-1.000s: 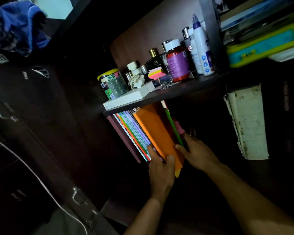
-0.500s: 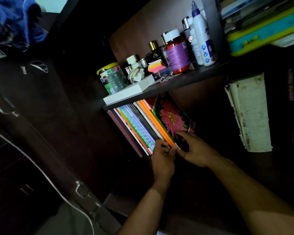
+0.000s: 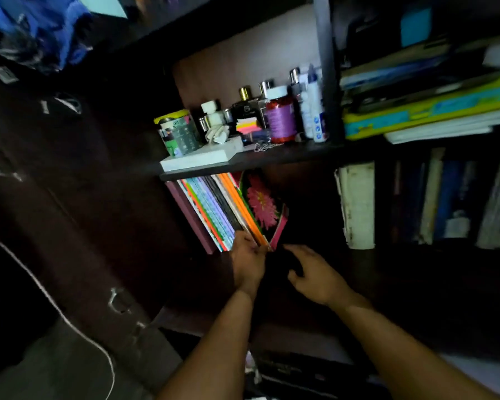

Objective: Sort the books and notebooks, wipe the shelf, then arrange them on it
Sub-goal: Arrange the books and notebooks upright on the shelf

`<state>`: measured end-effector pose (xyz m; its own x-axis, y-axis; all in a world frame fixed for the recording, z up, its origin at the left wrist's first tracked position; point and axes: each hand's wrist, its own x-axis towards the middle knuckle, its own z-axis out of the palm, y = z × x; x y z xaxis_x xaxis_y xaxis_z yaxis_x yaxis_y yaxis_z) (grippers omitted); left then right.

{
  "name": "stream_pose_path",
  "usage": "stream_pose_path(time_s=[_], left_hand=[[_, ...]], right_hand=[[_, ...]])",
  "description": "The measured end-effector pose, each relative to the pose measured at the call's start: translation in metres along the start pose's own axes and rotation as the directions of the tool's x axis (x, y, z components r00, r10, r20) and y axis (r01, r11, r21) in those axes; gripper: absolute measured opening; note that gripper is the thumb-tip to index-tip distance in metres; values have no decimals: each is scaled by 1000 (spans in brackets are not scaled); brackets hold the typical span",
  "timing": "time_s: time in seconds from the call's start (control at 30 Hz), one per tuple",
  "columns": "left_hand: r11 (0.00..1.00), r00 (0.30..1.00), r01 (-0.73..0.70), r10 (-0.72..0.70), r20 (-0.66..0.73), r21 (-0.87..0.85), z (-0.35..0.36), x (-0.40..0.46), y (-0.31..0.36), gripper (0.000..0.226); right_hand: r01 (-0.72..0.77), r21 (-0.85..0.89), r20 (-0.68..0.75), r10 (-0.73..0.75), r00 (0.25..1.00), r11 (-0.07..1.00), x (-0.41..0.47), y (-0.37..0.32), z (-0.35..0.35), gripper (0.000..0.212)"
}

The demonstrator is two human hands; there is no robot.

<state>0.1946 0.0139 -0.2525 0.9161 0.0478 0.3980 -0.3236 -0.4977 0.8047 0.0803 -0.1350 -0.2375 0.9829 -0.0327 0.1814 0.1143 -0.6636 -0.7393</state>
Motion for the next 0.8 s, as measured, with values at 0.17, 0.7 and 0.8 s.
stream_pose_path(time_s=[0.17,0.7,0.8], left_hand=[[991,981,97,-80,177,-93,-22,-63,32,41],[916,440,26,348,828,-399,-53,-314,258,35],[886,197,-48,460,866,-461,-28,-391,300,36]], right_hand=[[-157,13,-66,157,985,988,-97,-36,-28,64],[-306,107,-496,318,808,946,-398,-90,-148,44],[-435,148,-622,426,657,888,-500,-75,-162,40]])
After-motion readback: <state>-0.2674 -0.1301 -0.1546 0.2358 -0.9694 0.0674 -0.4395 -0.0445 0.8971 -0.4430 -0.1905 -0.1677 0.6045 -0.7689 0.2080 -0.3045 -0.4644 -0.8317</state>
